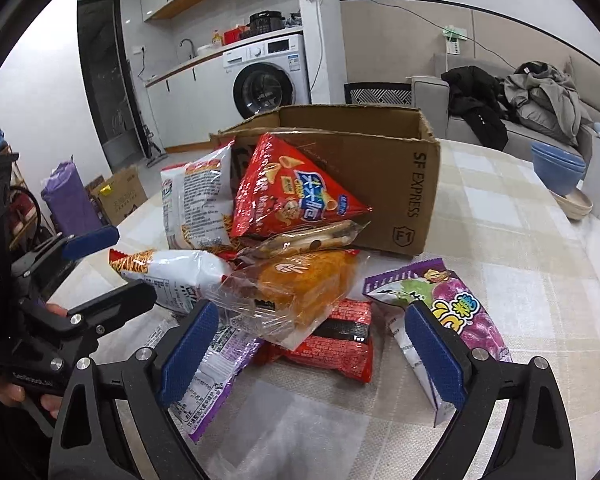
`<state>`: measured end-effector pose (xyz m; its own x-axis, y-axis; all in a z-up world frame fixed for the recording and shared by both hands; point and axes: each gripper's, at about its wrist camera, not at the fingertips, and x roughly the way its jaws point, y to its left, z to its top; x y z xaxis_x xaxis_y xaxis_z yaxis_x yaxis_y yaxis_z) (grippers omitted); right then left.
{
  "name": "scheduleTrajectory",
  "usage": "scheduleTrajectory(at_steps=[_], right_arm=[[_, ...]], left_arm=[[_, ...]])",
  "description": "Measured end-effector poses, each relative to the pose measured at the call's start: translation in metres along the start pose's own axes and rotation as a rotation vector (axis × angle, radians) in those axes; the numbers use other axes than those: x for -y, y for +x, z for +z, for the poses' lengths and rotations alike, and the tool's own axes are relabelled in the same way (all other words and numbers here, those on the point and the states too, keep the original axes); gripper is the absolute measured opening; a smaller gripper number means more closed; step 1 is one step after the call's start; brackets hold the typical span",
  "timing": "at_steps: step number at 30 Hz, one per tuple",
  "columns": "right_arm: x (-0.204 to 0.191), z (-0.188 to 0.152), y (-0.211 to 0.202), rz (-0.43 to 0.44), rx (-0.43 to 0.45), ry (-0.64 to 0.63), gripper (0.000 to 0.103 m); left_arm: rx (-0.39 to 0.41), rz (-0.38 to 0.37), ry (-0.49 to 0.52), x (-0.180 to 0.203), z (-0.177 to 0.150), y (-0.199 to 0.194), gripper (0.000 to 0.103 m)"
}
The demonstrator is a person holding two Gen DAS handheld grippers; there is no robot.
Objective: Organize snacks
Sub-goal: 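Move the right tool toward the wrapped bread loaf and open its fingers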
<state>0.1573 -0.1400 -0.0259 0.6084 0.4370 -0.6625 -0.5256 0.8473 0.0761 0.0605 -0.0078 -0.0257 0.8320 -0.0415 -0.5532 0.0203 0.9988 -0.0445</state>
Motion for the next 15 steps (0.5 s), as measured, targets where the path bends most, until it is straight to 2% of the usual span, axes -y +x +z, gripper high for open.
scheduleTrajectory(at_steps=[5, 9, 11, 15], right_arm=[[-0.010, -0.003, 0.007, 0.019, -0.031, -0.031, 0.094], [-0.012, -0.002, 0.018, -0.028, -0.053, -0.030, 0.094], [-0.012, 0.000, 0.025, -0.073, -0.071, -0.017, 0.089], [0.002, 0.002, 0.024, -0.112, -0.055, 0.059, 0.086]], left_arm=[[0.001, 0.000, -0.008, -0.003, -0.001, 0.002, 0.102], [-0.003, 0.002, -0.003, 0.000, -0.002, 0.002, 0.102], [-0.001, 0.001, -0.004, -0.001, -0.002, 0.001, 0.102], [-0.003, -0.002, -0.009, -0.001, -0.002, 0.002, 0.102]])
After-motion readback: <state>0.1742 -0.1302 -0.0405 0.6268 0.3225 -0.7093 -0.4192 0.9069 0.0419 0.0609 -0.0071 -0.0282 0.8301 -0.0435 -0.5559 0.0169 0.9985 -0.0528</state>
